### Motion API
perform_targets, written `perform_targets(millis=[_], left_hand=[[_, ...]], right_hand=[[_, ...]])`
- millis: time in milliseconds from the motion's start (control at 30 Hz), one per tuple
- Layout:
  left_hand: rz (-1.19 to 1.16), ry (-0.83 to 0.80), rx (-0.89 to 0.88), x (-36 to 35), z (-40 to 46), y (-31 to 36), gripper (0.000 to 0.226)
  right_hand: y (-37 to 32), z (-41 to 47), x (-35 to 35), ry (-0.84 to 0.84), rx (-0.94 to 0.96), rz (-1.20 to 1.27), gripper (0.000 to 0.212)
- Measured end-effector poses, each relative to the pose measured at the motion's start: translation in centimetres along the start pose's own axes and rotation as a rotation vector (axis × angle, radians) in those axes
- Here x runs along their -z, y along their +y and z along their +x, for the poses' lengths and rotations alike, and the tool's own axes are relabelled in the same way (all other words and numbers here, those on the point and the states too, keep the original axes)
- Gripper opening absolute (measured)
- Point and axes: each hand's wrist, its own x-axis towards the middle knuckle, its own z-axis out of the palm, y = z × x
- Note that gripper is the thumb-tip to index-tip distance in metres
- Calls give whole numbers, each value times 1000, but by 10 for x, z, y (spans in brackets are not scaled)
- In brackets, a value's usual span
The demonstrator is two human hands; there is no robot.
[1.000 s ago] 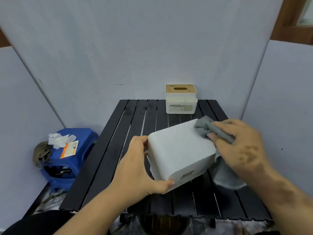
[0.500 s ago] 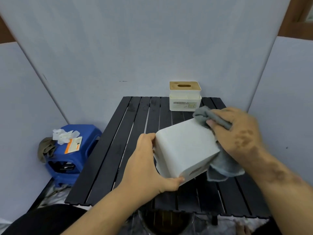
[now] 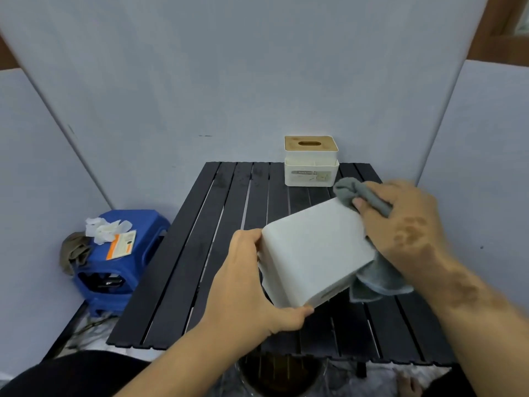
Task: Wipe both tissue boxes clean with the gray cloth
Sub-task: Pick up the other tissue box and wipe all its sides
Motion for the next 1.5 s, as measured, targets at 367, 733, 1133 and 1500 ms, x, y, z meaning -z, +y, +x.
perform_targets(millis=[367, 733, 1133, 1500], left_hand=[[40, -5, -17, 2, -1, 4, 101], [-5, 24, 18, 0, -1, 3, 96], [-76, 36, 92, 0, 1, 5, 95], [-50, 31, 107, 0, 2, 5, 96]], right_hand=[[-5, -5, 2, -14, 157, 193, 25], [-33, -29, -13, -93, 382, 132, 27], [-44, -64, -16, -219, 593, 69, 39], [-22, -61, -10, -42, 459, -14, 39]])
